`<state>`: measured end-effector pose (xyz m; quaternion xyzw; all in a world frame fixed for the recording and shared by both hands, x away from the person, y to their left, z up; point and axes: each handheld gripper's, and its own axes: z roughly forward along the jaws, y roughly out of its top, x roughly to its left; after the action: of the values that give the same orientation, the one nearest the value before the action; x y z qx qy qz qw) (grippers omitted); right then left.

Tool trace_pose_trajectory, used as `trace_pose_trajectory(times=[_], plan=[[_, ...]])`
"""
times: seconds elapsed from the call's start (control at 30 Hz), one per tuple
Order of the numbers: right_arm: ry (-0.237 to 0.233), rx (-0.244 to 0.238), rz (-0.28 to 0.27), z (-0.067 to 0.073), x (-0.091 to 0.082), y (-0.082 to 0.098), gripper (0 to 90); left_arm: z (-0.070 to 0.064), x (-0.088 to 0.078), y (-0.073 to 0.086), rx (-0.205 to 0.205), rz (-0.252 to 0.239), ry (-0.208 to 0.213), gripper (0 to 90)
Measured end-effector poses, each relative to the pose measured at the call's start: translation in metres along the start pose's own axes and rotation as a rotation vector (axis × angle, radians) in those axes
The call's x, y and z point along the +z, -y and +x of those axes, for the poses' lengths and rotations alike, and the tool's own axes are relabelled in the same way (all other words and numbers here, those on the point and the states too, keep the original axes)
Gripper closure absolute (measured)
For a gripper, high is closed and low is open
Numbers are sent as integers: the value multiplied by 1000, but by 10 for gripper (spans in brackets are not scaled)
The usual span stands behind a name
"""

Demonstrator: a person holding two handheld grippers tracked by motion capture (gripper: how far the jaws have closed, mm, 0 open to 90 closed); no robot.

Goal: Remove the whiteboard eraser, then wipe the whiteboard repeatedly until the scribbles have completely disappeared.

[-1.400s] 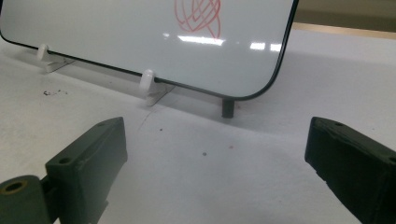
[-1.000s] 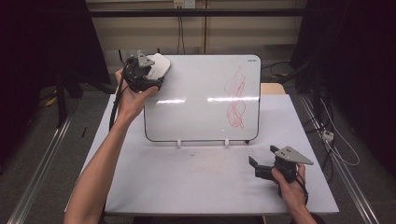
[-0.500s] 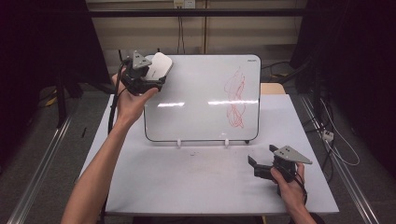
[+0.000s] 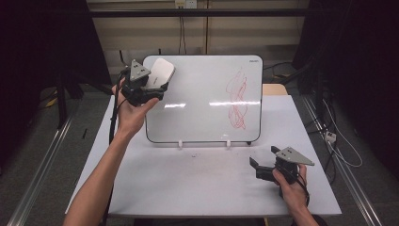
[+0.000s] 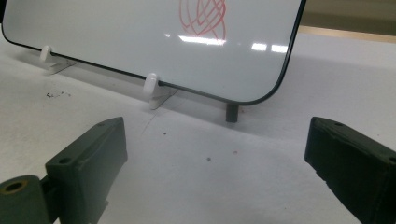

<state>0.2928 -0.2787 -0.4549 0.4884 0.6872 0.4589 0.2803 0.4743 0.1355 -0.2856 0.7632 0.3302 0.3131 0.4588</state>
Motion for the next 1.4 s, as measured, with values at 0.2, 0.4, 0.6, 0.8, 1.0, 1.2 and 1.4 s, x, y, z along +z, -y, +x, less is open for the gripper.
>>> trace_pose_trajectory(times=[0.2,0.4,0.6,0.8,1.0,1.2,1.4], plan=[[2,-3,-4,-2,-2,1,60,-9,3,1,28,11,6,310],[8,1,-7,-4,-1,1,61,-24,10,-5,44,-1,42,310],[5,-3,-3,-2,0,0,61,-38,17,-7,63,-1,78,309],[0,-6,-5,-2,1,0,63,-51,21,-12,80,-11,98,310],[-5,1,-4,-2,0,0,62,-64,27,-21,99,-18,119,309],[-8,1,-7,-3,-2,1,62,-78,39,-26,105,-14,135,309],[-13,1,-10,-2,-3,1,62,-92,48,-32,128,-11,149,309]])
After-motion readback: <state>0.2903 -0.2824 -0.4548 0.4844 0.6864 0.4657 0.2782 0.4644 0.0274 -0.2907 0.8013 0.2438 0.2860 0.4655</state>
